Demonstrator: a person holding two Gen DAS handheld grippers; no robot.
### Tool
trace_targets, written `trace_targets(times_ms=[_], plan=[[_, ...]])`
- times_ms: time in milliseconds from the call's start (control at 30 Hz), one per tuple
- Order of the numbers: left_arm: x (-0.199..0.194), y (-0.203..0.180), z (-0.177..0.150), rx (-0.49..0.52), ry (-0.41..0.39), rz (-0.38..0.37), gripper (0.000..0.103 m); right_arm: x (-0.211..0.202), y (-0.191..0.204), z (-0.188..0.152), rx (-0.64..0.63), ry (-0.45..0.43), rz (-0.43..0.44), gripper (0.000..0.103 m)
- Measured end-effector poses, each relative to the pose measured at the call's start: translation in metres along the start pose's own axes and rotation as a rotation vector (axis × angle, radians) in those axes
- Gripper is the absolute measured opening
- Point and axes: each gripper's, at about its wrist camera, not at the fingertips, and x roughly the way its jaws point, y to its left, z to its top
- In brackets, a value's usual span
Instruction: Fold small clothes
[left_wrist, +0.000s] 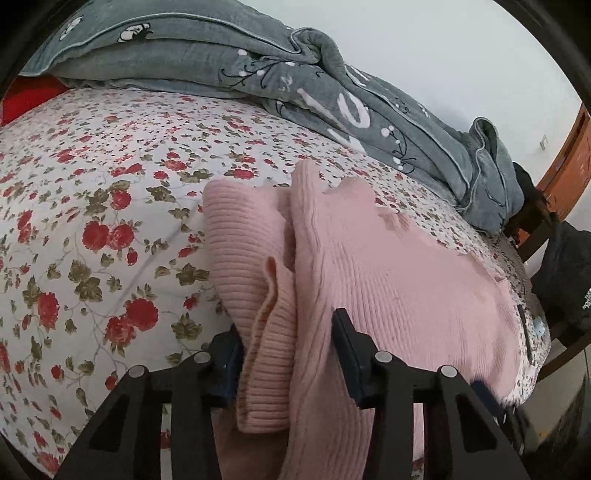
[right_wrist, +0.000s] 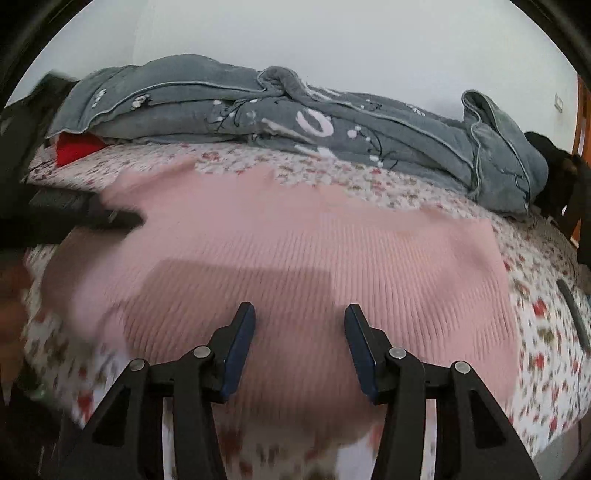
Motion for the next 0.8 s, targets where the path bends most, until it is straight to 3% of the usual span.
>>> trace_targets(times_ms=[100,167,267,400,567,667,800], plan=[[0.0,-0.002,0.0,-0.002,0.009,0.022,0.04,-0.014,-0.003,-0.022,-0.006,0.024,0.032,0.049],[-0.003,-0.005,0.001,0.002,0.009,0.038,0.03,-0.02,-0.004,-0.03,-0.009,0.034,0.054,0.049],[-0.01,-0.009,0.007,0.005,0.005,0.052,0.025,-0.031,-0.017,-0.036,0.026,0.048,0.134,0.049],[-0.027,-0.025,0.016,0.02,-0.003,0.071,0.023,-0.054,-0.049,-0.034,0.101,-0.02,0.243,0.049],[-0.053,-0.076,0.036,0.061,-0.021,0.066,0.022,-0.077,-0.1,-0.02,0.135,-0.124,0.191,0.05],[-0.063,-0.116,0.051,0.086,-0.012,0.029,0.022,-0.079,-0.141,-0.013,0.189,-0.134,0.135,0.05],[-0.06,-0.183,0.063,0.149,-0.003,0.033,0.022,-0.082,-0.188,-0.013,0.291,-0.138,0.109,0.05]])
